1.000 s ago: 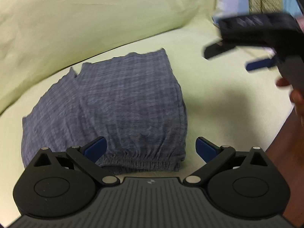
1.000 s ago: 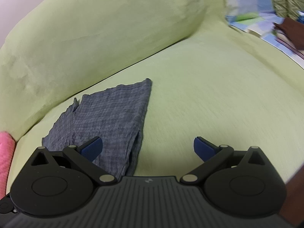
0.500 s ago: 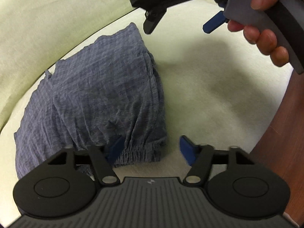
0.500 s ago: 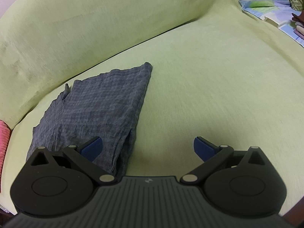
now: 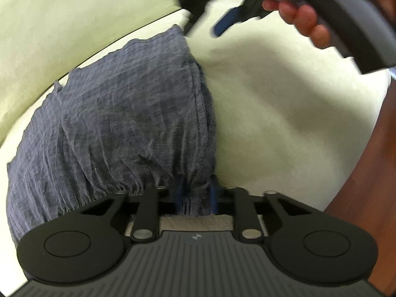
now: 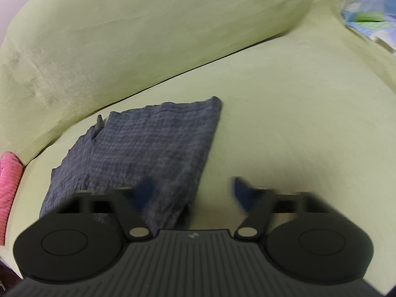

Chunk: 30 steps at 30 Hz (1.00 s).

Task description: Fold clothes

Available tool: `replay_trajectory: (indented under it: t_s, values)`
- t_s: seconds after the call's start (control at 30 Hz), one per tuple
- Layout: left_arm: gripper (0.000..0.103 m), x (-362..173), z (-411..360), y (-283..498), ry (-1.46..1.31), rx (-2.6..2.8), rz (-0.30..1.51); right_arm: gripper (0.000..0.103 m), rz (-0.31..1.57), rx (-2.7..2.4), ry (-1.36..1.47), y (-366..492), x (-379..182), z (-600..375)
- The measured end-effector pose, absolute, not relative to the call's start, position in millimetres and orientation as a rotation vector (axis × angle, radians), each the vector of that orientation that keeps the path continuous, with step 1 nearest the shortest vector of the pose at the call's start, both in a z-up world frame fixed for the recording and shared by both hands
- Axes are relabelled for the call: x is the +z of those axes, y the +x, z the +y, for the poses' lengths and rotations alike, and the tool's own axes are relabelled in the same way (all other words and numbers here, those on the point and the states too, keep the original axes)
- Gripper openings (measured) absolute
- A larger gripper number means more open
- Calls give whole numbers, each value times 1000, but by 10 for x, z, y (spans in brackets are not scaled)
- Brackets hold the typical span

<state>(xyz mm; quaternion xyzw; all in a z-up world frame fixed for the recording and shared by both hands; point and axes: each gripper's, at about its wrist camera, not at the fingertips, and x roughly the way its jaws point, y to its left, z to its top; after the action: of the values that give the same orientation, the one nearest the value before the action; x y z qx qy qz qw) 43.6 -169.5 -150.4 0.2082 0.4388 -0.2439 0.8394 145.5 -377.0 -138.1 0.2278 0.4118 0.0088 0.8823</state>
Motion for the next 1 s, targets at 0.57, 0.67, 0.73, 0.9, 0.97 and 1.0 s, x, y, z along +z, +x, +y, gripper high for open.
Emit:
replay_trajectory:
  t_s: [0.57,0.67,0.73,0.9,0.97,1.0]
  values:
    - [12,-1509,-1519,596,300,-549,982,27,856,-88,742,2283,-1893,-4243]
    - [12,-1516,-1499,609,278,-552,989,10,872,-56,680,2352,-1910,-4150]
    - [12,-1511,-1491,612,270,-553,992,1,883,-45,643,2377,-1926,-4102]
    - [9,-1478,-1409,653,220,-564,1007,1,835,-34,654,2364,-1883,-4063]
    - [8,-1430,-1358,674,187,-565,1005,1,812,-13,652,2371,-1771,-4036]
    - [8,-1410,-1347,672,183,-564,1001,1,806,-6,650,2381,-1739,-4026]
